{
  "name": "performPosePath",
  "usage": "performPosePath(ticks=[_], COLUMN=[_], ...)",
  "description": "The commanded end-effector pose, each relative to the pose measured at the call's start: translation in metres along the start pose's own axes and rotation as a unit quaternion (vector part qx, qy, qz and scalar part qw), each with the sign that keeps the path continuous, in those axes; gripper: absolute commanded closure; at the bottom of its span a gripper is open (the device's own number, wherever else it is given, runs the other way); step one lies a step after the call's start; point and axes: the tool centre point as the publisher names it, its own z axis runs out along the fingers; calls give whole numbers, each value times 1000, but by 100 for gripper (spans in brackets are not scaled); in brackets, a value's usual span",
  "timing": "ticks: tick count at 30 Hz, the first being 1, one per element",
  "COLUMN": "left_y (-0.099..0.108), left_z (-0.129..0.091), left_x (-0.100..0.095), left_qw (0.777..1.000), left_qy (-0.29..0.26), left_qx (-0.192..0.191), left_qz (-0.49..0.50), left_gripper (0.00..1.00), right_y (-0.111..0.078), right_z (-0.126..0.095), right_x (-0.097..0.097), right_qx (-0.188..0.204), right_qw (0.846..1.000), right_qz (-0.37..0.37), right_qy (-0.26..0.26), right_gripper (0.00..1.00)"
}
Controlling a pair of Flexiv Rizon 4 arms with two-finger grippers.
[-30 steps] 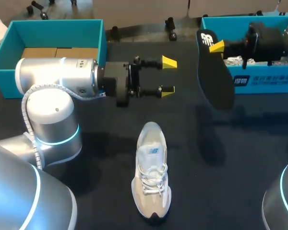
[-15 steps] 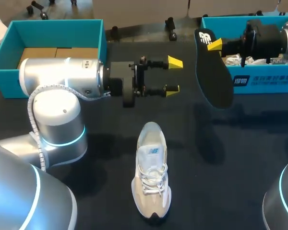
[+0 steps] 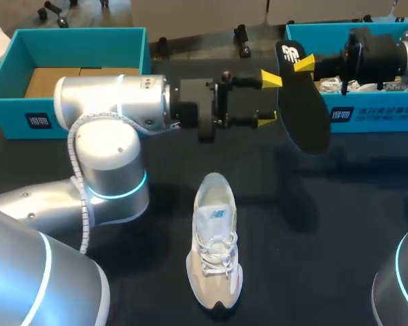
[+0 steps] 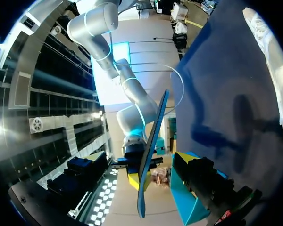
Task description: Take the shoe out of the shoebox, open the shoe tongue, remove and reinsert the insole, then place the shoe into the shoebox
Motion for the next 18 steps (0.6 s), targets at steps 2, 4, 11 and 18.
performPosePath(ticks=[2, 4, 11, 18], left_y=[-3, -3, -2, 0], left_z=[29, 32, 37, 39], left_x=[3, 4, 2, -1], left_qw=[1000, 1000, 1000, 999], left_qy=[2, 2, -3, -4], left_qx=[-15, -17, -30, -34], left_qz=[7, 7, 10, 13], left_gripper=[22, 37, 54, 62], right_y=[1, 1, 1, 1], right_z=[1, 1, 1, 1], right_x=[0, 0, 0, 0], right_qx=[1, 1, 1, 1], right_qw=[1000, 1000, 1000, 1000], right_qz=[0, 0, 0, 0], right_qy=[-1, -1, -1, -1], right_gripper=[100, 100, 100, 100])
